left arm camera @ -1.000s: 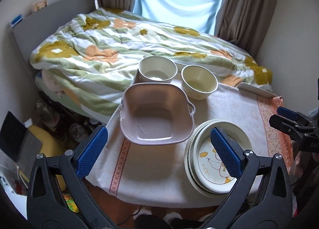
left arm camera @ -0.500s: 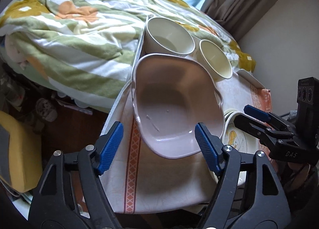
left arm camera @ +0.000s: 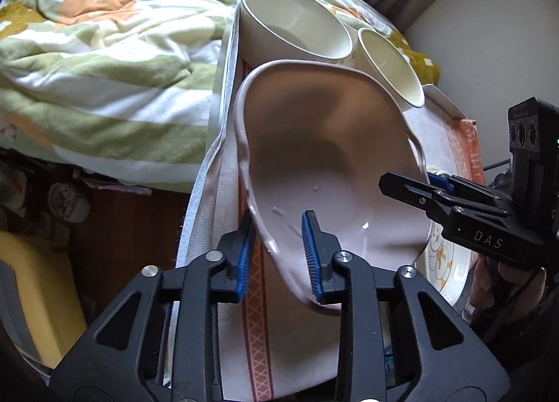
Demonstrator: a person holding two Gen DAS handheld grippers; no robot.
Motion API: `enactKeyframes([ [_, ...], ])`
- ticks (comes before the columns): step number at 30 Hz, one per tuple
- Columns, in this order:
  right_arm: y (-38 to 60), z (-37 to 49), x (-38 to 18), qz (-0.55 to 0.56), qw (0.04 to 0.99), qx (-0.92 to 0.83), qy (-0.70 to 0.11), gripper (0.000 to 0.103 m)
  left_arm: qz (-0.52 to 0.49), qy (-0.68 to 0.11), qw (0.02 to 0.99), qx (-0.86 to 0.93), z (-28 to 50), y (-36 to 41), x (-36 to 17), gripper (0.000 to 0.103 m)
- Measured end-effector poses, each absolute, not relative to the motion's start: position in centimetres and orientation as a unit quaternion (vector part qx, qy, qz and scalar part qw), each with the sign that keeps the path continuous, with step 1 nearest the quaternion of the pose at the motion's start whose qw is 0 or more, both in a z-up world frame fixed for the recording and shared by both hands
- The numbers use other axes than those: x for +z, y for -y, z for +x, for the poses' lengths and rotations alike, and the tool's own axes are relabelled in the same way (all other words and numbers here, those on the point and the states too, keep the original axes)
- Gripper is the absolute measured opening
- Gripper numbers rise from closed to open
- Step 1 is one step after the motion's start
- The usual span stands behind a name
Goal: Organize plates and bowls
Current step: 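Move both grippers to the pink square dish rim and close them, then lift the pink dish with both grippers and set it on the orange runner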
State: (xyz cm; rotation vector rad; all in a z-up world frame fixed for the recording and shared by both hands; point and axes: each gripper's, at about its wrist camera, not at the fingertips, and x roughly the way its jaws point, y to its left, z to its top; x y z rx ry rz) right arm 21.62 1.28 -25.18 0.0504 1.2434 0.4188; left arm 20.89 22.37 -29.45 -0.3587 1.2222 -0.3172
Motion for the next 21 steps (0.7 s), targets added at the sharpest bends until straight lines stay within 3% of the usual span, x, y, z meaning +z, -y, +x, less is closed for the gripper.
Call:
enactKeyframes([
  [4, -1.6, 22.1, -25.8, 0.026, 0.788, 0.195, -0.584, 0.016, -0.158, -0.571, 0.793, -0.143, 21.4, -22.5, -29.6, 0.013],
  [13, -1.7, 21.4, -24.9, 0.025, 0.799, 0.191, -0.569, 0.014, -0.130, -0.562, 0.807, -0.130, 21.6, -22.0, -27.7, 0.013],
  [21, 1.7, 19.6, -20.2, 0.052, 0.825, 0.186, -0.531, 0.014, -0.090, -0.526, 0.834, -0.138, 20.7, -18.5, -21.4, 0.013],
])
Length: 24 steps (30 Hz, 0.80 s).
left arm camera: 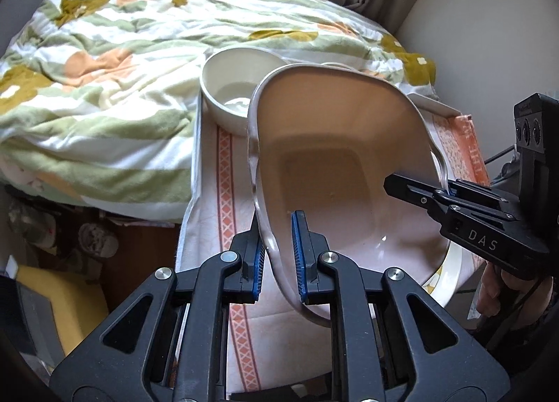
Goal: Organize plates and bowls
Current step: 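Lift the pink dish with both grippers and set it on the orange runner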
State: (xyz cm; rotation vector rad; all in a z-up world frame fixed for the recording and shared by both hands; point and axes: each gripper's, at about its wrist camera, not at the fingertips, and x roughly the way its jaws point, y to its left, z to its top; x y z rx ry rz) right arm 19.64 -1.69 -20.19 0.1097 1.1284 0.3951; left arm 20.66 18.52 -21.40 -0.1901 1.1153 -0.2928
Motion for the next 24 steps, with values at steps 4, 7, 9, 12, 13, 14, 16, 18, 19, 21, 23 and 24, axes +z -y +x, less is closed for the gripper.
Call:
enactKeyframes([
  [4, 5.2, 18.0, -17.1, 0.052, 0.841, 0.191, -0.503, 0.014, -0.083, -0.500, 0.851, -0.138, 19.5, -15.1, -18.0, 0.013],
  [7, 8.3, 16.7, -14.9, 0.050, 0.853, 0.195, -0.482, 0.014, -0.083, -0.484, 0.860, -0.138, 18.1, -11.6, -16.2, 0.013],
  [9, 10.6, 15.8, -13.7, 0.049, 0.857, 0.196, -0.474, 0.014, -0.086, -0.477, 0.864, -0.138, 17.3, -8.9, -15.2, 0.013],
  [12, 14.4, 14.9, -12.4, 0.049, 0.860, 0.190, -0.471, 0.014, -0.086, -0.471, 0.866, -0.141, 16.0, -4.1, -14.3, 0.013],
  [13, 15.8, 14.5, -12.2, 0.050, 0.861, 0.189, -0.469, 0.014, -0.085, -0.470, 0.867, -0.142, 15.6, -2.5, -14.2, 0.013],
  [14, 17.3, 14.1, -11.9, 0.050, 0.863, 0.187, -0.468, 0.014, -0.087, -0.470, 0.867, -0.144, 15.3, -1.0, -14.2, 0.013],
  [16, 20.1, 13.5, -11.8, 0.048, 0.863, 0.183, -0.468, 0.014, -0.095, -0.472, 0.864, -0.149, 15.1, 2.2, -14.6, 0.013],
  [18, 22.9, 13.1, -12.1, 0.046, 0.862, 0.177, -0.472, 0.014, -0.104, -0.474, 0.861, -0.154, 14.8, 5.1, -15.1, 0.013],
  [19, 24.3, 12.9, -12.4, 0.046, 0.862, 0.174, -0.475, 0.014, -0.106, -0.477, 0.858, -0.157, 14.7, 6.7, -15.6, 0.013],
  [21, 27.0, 12.5, -13.2, 0.048, 0.859, 0.166, -0.483, 0.014, -0.108, -0.485, 0.852, -0.163, 14.7, 9.5, -16.6, 0.013],
  [23, 29.4, 12.4, -14.2, 0.052, 0.855, 0.154, -0.493, 0.014, -0.107, -0.498, 0.843, -0.171, 14.8, 12.0, -17.9, 0.013],
  [24, 30.5, 12.4, -14.8, 0.054, 0.853, 0.149, -0.497, 0.014, -0.105, -0.504, 0.840, -0.173, 14.9, 13.3, -18.5, 0.013],
])
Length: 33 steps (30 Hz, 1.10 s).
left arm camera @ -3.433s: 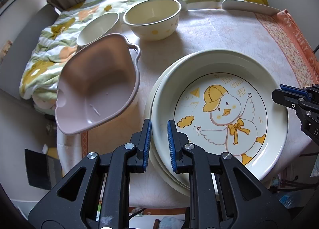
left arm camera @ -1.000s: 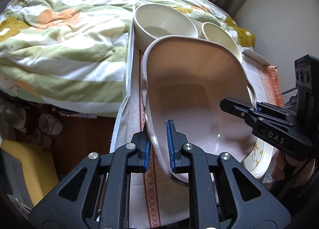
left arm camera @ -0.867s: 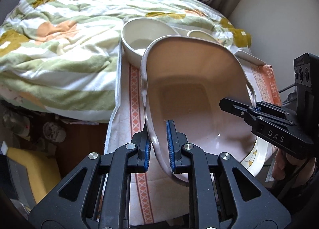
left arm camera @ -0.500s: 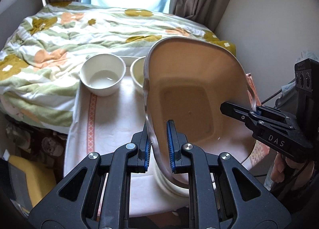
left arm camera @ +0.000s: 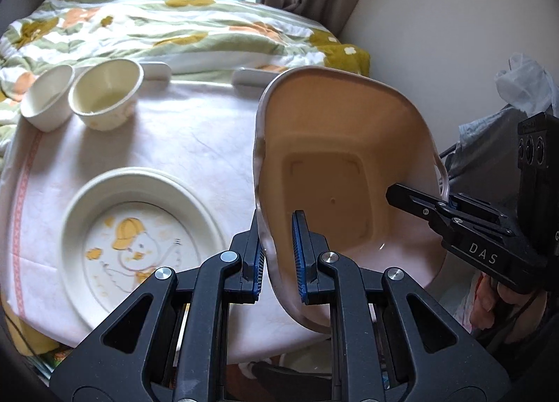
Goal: Organize plates and bowls
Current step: 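Lift the pink dish with both grippers and set it on the orange runner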
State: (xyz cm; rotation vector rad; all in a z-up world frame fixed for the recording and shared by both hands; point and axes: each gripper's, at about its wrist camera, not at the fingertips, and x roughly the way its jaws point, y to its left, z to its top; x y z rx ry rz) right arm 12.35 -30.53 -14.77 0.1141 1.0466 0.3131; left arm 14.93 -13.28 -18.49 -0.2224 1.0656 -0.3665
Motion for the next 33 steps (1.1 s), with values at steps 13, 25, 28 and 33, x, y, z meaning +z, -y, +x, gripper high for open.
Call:
enactKeyframes([
  [13, 38.7, 13.2, -24.0, 0.090, 0.820, 0.117, -0.553, 0.014, -0.072, -0.568, 0.800, -0.179, 17.1, 21.1, -26.7, 0.013],
  [25, 40.3, 13.5, -25.5, 0.098, 0.820, 0.130, -0.550, 0.014, -0.049, -0.576, 0.798, -0.170, 17.4, 22.7, -28.5, 0.013],
  [28, 40.3, 13.5, -25.5, 0.097, 0.819, 0.132, -0.551, 0.014, -0.047, -0.578, 0.797, -0.168, 17.4, 22.7, -28.4, 0.013],
  [33, 40.1, 13.4, -25.4, 0.088, 0.818, 0.139, -0.551, 0.014, -0.040, -0.576, 0.800, -0.161, 17.9, 22.7, -28.0, 0.030],
])
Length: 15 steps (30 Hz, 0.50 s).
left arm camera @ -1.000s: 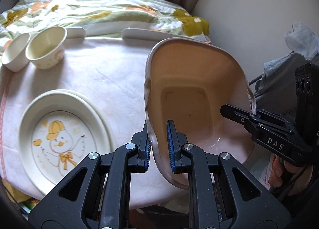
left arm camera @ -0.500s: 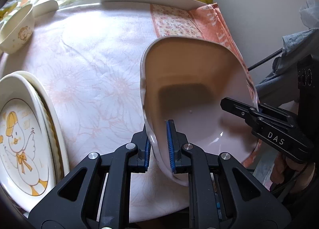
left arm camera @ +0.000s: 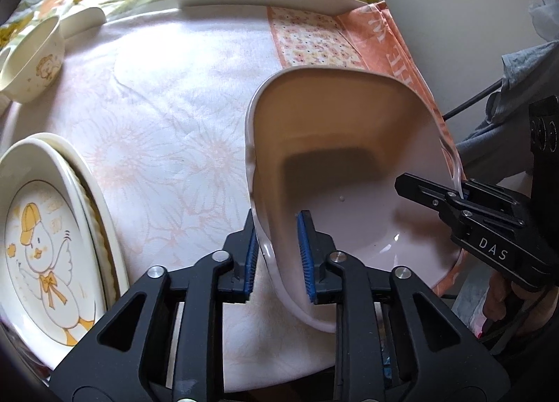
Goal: Organize plates and bowls
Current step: 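Lift the pink dish with both grippers and set it on the orange runner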
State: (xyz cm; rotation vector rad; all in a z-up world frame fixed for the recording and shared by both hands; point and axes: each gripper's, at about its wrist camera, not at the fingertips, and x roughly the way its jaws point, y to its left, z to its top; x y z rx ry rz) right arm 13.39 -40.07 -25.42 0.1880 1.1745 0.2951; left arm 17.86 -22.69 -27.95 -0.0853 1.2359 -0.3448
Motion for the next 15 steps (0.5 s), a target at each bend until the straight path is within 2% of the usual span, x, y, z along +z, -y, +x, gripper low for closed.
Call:
enactKeyframes([
  [1, 40.0, 13.3, -25.4, 0.084, 0.818, 0.140, -0.551, 0.014, -0.039, -0.574, 0.802, -0.160, 17.9, 22.7, -27.8, 0.037],
  [2, 39.9, 13.3, -25.4, 0.080, 0.819, 0.141, -0.551, 0.014, -0.040, -0.572, 0.804, -0.159, 18.0, 22.6, -27.7, 0.056],
  [3, 39.8, 13.2, -25.3, 0.075, 0.820, 0.143, -0.550, 0.014, -0.041, -0.567, 0.807, -0.159, 18.0, 22.6, -27.4, 0.069],
  [5, 39.7, 13.1, -25.3, 0.066, 0.822, 0.146, -0.547, 0.014, -0.044, -0.558, 0.814, -0.156, 18.1, 22.3, -26.9, 0.079],
  [6, 39.6, 12.9, -25.2, 0.061, 0.823, 0.148, -0.544, 0.018, -0.045, -0.557, 0.815, -0.152, 18.2, 22.2, -26.7, 0.082],
  [8, 39.6, 12.6, -25.0, 0.053, 0.828, 0.154, -0.537, 0.046, -0.049, -0.555, 0.817, -0.146, 18.5, 21.9, -26.4, 0.084],
  [9, 39.5, 12.4, -24.9, 0.050, 0.831, 0.155, -0.532, 0.078, -0.051, -0.554, 0.819, -0.143, 18.6, 21.8, -26.3, 0.085],
  [10, 39.5, 12.2, -24.7, 0.049, 0.834, 0.157, -0.527, 0.099, -0.052, -0.552, 0.820, -0.141, 18.6, 21.7, -26.1, 0.086],
  [11, 39.6, 12.0, -24.5, 0.048, 0.838, 0.160, -0.519, 0.101, -0.052, -0.550, 0.822, -0.139, 18.5, 21.6, -26.0, 0.088],
  [15, 39.3, 11.3, -23.7, 0.030, 0.849, 0.157, -0.503, 0.102, -0.048, -0.542, 0.828, -0.132, 17.9, 21.2, -25.1, 0.090],
])
